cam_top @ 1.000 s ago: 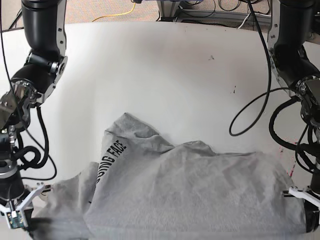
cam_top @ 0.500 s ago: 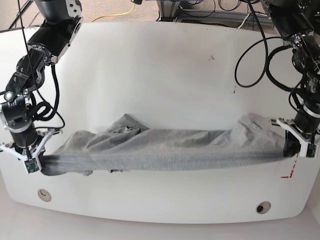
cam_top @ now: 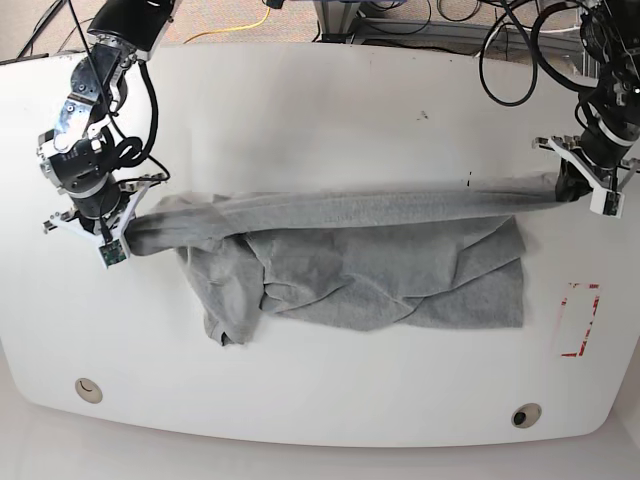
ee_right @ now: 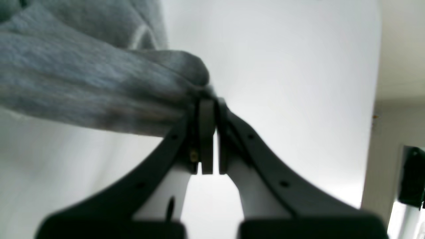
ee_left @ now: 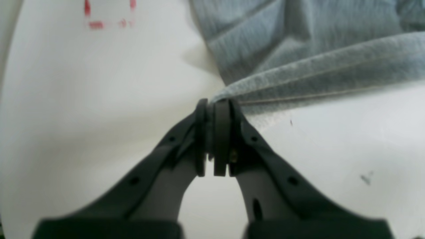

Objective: Layout the t-shirt on the table in an organized manner, then fold the t-shirt properly
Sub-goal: 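Lay the t-shirt flat, pulling grippers apart, then release, then regrasp the t-shirt corners with both grippers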

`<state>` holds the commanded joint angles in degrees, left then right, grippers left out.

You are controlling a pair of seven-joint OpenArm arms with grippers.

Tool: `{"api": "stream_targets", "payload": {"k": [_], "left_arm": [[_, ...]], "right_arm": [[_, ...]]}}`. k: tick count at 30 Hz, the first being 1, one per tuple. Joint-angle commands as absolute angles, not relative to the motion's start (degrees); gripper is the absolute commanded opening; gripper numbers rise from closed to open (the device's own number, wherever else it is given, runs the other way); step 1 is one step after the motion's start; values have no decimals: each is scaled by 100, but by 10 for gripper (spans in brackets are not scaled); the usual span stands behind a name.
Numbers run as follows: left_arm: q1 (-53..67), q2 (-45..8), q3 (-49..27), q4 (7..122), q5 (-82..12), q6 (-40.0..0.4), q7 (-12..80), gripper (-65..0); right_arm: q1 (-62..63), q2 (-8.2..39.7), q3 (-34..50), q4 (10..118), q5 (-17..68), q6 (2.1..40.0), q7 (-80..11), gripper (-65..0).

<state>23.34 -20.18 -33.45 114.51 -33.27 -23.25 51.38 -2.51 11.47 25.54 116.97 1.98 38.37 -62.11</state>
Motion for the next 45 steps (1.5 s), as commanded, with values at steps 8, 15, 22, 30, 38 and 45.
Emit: {"api": "stream_targets", "payload": {"k": [8, 15, 22, 30, 38, 45], "left_arm": [[3284, -2026, -3618, 11451, -3433, -2334, 5138, -644], [3802, -2018, -3855, 11442, -3424, -2519, 5138, -643], [4048, -2053, -3996, 11415, -3389, -2941, 5138, -610], [4127, -2105, -4004, 11415, -3389, -2993, 5138, -174], [4022, -2202, -4004, 11415, -3398, -3002, 5138, -203], [3591, -2211, -4347, 11415, -3398, -3020, 5138, -203]], "right_arm": [[-1015, 1059, 2554, 11697, 198, 3837, -6220, -650], [-1534, 1042, 2554, 11697, 198, 3837, -6220, -648], [-1807, 778, 2536, 11697, 163, 3837, -6299, -453], [-1868, 699, 2554, 11697, 189, 3829, -6378, -176], [-857, 699, 2545, 11653, 207, 3837, -6369, -176], [215, 514, 2536, 11248, 215, 3837, -6378, -176]]}}
